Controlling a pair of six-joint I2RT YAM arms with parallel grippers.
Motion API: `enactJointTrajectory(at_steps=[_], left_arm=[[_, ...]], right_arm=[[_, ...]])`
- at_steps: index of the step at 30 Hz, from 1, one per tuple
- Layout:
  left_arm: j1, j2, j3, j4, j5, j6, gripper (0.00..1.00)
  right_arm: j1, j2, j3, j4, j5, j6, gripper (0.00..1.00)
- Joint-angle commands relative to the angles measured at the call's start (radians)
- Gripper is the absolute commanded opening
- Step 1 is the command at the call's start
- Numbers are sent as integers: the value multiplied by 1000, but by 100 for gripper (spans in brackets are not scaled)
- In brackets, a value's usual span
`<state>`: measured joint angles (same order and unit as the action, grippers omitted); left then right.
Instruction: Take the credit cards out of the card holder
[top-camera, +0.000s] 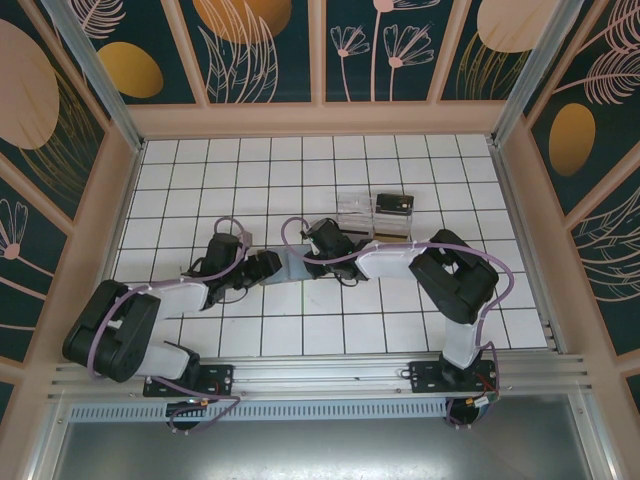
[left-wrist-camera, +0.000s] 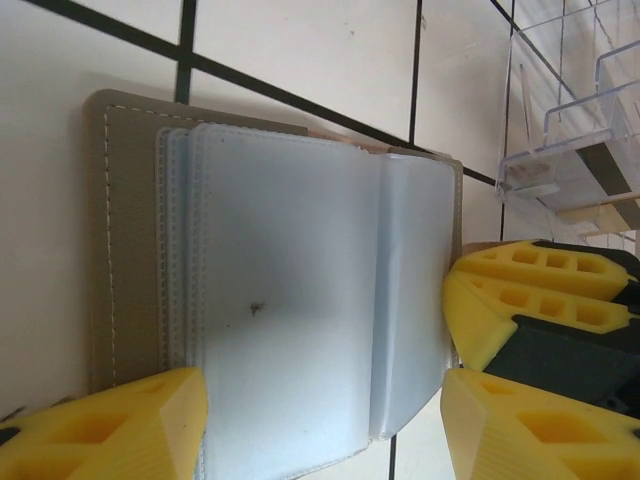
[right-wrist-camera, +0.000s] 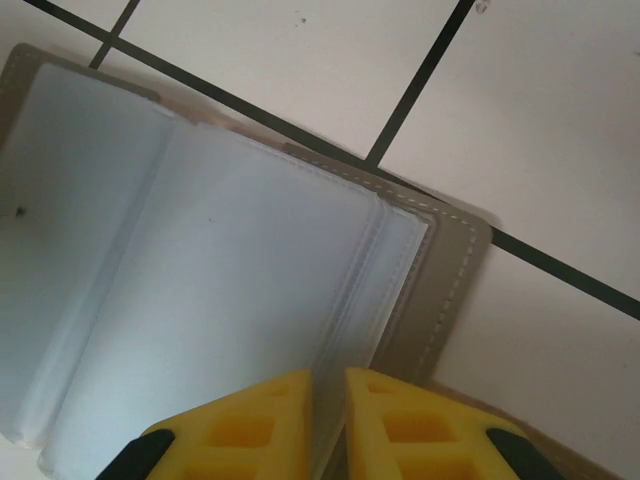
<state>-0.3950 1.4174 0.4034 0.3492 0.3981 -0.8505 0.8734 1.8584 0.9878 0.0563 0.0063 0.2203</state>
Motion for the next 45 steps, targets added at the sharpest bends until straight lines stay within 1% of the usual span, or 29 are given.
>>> enactJointTrajectory(at_steps=[1,6,13,17,19,23,26,34,45], left_arm=[[-25,40,37,46,46,-15,64],[-52,54,72,42,46,-13,64],[-54,21,61,33,33,-14,65],[-54,11,64,42,44,-19,65],[-54,-17,67,3,1,-12,65],[-54,-79,83,-128,-129,19,65],[-54,-77,91,-187,-173,36,65],[-54,-19,78,-166,-157,25,64],[-54,-9,75,-180,-161,19,64]], right_arm=[[16,30,17,-19,-9,21,19],[16,28,15,-21,-7,24,19],[16,30,15,-21,0,23,19],[17,33,18,-22,-1,22,19],[16,29,15,-21,1,25,19],[16,28,11,-21,1,27,19],[16,31,10,-19,-2,27,19],[16,33,12,-19,-4,28,19],[16,36,11,-19,-6,30,19]])
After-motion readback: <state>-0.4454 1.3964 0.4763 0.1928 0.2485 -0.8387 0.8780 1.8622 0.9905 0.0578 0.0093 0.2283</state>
